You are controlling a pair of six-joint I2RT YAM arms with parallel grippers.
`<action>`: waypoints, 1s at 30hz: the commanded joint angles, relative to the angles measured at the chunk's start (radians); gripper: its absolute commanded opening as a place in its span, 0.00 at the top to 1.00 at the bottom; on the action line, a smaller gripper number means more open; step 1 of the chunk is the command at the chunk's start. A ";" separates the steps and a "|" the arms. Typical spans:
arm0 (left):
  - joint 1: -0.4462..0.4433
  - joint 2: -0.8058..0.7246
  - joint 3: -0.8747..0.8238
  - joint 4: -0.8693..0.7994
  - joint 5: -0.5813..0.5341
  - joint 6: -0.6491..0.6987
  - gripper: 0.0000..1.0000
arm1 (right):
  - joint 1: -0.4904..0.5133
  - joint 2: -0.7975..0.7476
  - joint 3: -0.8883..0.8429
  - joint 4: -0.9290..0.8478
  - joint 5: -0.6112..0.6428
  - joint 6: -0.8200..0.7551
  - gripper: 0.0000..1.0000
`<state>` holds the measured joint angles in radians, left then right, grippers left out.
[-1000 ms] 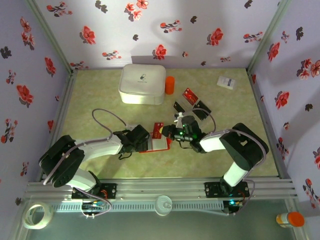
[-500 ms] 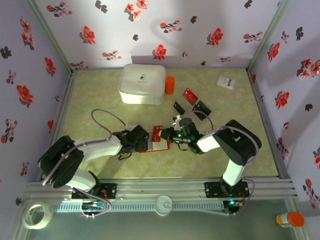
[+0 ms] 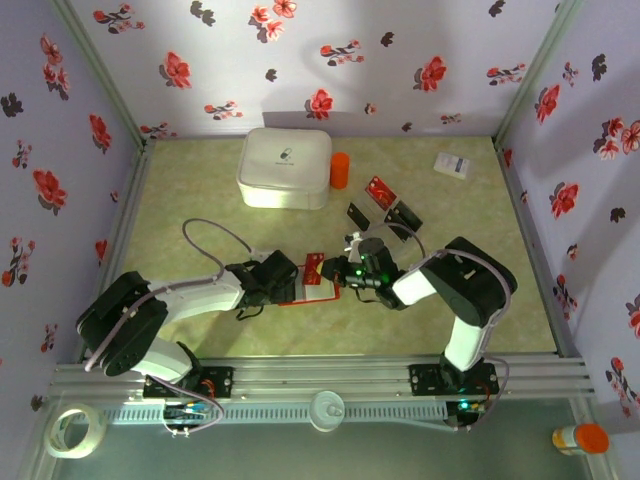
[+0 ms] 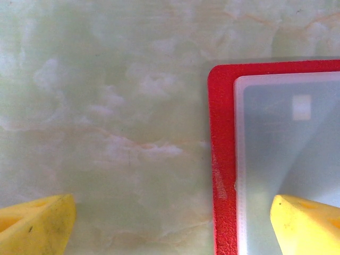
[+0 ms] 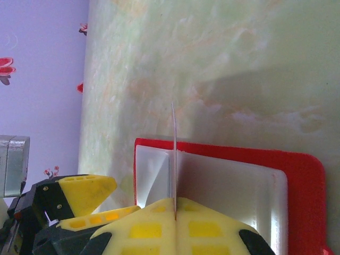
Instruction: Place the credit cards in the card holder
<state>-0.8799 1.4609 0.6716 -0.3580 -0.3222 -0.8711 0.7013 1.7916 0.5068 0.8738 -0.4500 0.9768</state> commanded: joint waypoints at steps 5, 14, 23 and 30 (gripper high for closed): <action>-0.009 0.000 -0.030 -0.066 -0.019 -0.014 0.06 | 0.018 0.029 -0.017 0.050 -0.030 0.003 1.00; -0.011 0.000 -0.027 -0.067 -0.019 -0.014 0.06 | 0.020 0.037 -0.024 0.051 -0.059 0.002 1.00; -0.013 0.002 -0.025 -0.067 -0.019 -0.015 0.06 | 0.019 0.040 -0.043 0.077 -0.068 0.016 1.00; -0.013 -0.002 -0.026 -0.071 -0.018 -0.015 0.06 | 0.020 0.063 -0.048 0.141 -0.074 0.051 1.00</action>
<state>-0.8822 1.4597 0.6708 -0.3630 -0.3225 -0.8814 0.7147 1.8320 0.4698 0.9718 -0.5064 1.0065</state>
